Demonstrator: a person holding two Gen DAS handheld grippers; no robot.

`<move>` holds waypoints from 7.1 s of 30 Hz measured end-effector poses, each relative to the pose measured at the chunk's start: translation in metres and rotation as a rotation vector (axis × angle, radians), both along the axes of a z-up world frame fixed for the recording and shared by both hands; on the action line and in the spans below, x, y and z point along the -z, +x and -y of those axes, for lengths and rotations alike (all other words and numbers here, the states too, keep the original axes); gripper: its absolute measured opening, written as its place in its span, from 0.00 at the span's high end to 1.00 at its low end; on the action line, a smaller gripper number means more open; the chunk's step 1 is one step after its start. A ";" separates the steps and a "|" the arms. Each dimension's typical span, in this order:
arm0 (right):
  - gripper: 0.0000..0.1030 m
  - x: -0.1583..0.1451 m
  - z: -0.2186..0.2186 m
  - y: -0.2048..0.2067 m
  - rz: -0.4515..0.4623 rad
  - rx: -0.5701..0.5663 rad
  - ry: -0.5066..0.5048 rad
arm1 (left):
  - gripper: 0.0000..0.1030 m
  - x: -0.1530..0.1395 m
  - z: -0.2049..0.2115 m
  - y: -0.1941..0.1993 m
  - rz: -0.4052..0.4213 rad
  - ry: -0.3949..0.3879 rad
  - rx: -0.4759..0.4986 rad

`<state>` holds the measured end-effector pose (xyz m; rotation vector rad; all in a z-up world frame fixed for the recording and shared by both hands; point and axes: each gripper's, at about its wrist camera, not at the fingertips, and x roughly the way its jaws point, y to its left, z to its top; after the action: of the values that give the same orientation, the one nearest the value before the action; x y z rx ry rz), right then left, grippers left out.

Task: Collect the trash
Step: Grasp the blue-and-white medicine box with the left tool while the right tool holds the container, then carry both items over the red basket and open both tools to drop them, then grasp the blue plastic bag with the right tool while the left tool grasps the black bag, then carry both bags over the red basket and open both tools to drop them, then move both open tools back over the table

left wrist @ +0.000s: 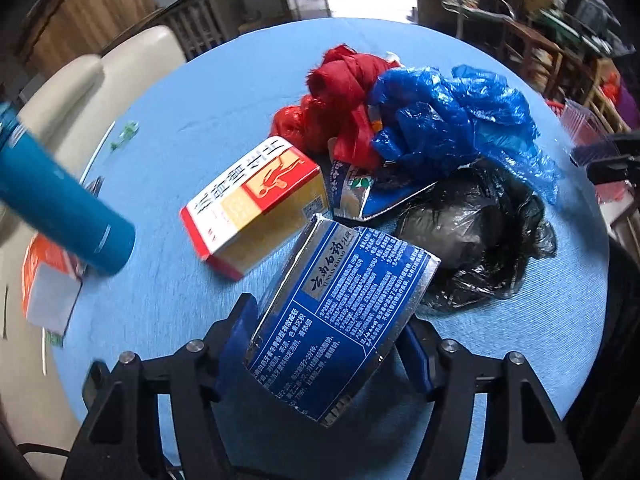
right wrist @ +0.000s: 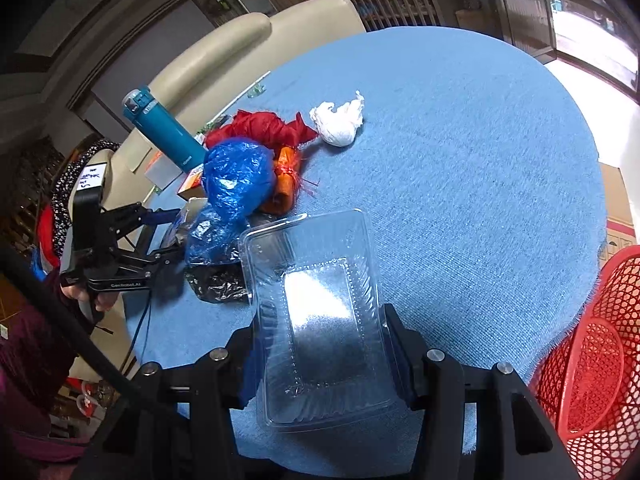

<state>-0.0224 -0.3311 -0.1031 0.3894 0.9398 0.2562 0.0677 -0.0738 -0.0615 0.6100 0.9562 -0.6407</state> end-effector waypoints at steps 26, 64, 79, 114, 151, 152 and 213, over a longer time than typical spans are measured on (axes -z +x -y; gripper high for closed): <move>0.43 -0.004 0.223 -0.145 0.070 0.520 0.045 | 0.33 -0.078 0.283 -0.168 -0.115 -0.279 0.317; 0.27 -0.058 -0.029 0.075 0.108 -0.109 0.050 | 0.26 -0.069 -0.017 -0.103 0.077 -0.286 -0.446; 0.61 -0.035 -0.032 0.091 0.119 -0.046 0.009 | 0.26 -0.041 0.018 -0.067 -0.028 -0.327 -0.317; 0.61 -0.015 0.103 -0.014 0.143 0.249 0.161 | 0.90 -0.062 0.102 -0.100 0.004 -0.335 -0.138; 0.61 0.004 0.260 -0.136 0.179 0.620 0.216 | 0.92 -0.081 0.319 -0.143 0.015 -0.253 0.240; 0.61 0.005 0.264 -0.140 0.178 0.629 0.218 | 0.92 -0.079 0.326 -0.146 0.013 -0.246 0.252; 0.39 0.012 0.266 -0.139 0.139 0.651 0.275 | 0.48 -0.060 0.332 -0.145 0.197 -0.070 0.178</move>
<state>-0.1616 -0.5975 -0.1146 0.8936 0.6002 -0.1858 -0.0774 -0.4054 -0.0012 0.6875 0.6977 -0.7542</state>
